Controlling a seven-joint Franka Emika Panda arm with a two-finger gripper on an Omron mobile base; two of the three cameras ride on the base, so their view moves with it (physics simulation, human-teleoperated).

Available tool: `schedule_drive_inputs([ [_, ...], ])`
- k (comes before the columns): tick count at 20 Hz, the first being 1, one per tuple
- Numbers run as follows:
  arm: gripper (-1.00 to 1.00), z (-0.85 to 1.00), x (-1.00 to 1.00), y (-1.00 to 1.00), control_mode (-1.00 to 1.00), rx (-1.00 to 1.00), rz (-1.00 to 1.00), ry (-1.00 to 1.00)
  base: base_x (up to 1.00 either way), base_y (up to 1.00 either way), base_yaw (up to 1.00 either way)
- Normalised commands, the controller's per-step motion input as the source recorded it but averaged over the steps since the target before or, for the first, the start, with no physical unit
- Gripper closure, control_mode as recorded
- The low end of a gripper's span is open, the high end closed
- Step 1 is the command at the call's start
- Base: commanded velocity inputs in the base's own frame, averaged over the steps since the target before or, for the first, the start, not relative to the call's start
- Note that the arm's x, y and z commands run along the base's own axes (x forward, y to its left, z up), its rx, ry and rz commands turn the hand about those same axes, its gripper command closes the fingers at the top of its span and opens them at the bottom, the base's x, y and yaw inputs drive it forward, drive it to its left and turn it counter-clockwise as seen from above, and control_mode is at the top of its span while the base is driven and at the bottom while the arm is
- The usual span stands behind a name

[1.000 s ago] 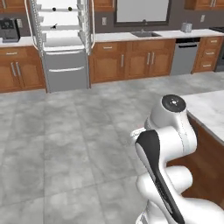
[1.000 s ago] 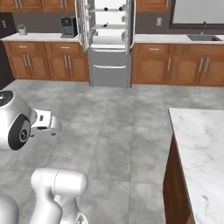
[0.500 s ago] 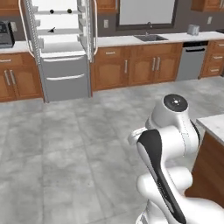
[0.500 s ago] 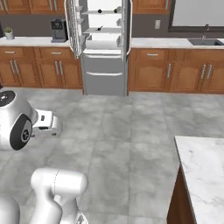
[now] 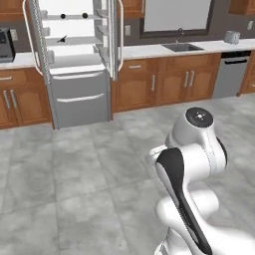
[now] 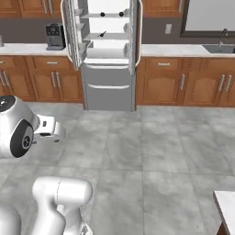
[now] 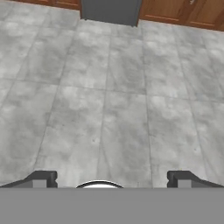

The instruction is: Gather the lime and eggplant from the fridge and place them on a tray on the dining counter. Then gather the steak and fish from the fridge and place them on the other tray.

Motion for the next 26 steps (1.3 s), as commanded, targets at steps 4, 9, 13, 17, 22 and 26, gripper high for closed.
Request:
schedule_drive_inputs([
  [4,-1.0,0.0,0.0,0.0,1.0,0.0,0.0,0.0,1.0,0.19,0.04],
  [9,-1.0,0.0,0.0,0.0,1.0,0.0,0.0,0.0,1.0,0.0,0.13],
  [13,-1.0,0.0,0.0,0.0,1.0,0.0,0.0,0.0,1.0,0.02,0.12],
  [17,-1.0,0.0,0.0,0.0,1.0,0.0,0.0,0.0,1.0,0.0,0.08],
  [22,-1.0,0.0,0.0,0.0,1.0,0.0,0.0,0.0,1.0,0.0,0.02],
  [26,-1.0,0.0,0.0,0.0,1.0,0.0,0.0,0.0,1.0,0.0,0.0],
])
